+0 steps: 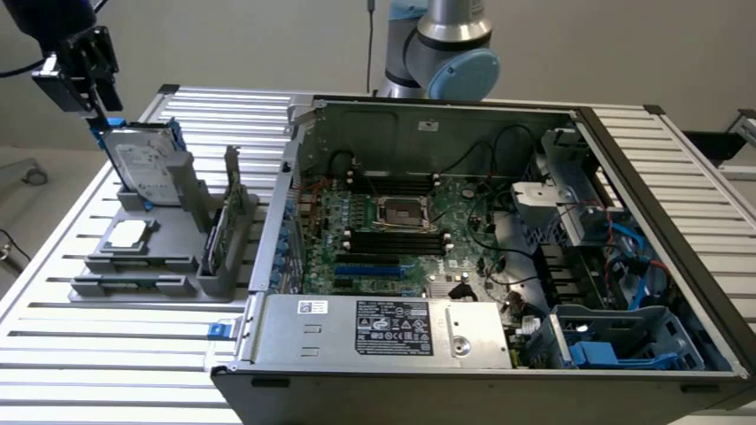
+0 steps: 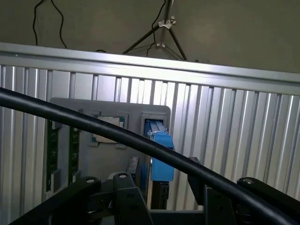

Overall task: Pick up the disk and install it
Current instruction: 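Pick up the disk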

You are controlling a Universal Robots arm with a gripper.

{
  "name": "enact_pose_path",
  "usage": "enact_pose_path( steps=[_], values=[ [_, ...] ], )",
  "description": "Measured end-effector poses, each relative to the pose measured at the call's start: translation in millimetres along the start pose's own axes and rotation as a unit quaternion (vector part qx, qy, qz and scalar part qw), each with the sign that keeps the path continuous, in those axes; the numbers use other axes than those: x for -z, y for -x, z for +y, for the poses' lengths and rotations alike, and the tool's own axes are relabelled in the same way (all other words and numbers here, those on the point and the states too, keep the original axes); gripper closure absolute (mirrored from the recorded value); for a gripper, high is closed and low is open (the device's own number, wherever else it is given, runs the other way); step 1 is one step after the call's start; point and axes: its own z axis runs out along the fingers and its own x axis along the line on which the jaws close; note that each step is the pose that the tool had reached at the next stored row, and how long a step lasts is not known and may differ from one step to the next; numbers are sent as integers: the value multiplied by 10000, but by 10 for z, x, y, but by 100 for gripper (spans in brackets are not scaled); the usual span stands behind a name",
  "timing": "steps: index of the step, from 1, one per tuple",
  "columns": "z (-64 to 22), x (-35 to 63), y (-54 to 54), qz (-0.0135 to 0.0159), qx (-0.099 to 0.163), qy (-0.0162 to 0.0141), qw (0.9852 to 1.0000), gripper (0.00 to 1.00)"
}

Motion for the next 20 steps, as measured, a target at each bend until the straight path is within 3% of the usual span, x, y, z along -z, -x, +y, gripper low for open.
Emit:
enact_pose_path(
  steps=[11,20],
  values=[
    [0,-199,-36,1,26,-2,10000,46],
    [-4,-364,-36,4,28,-38,10000,46]
  ],
)
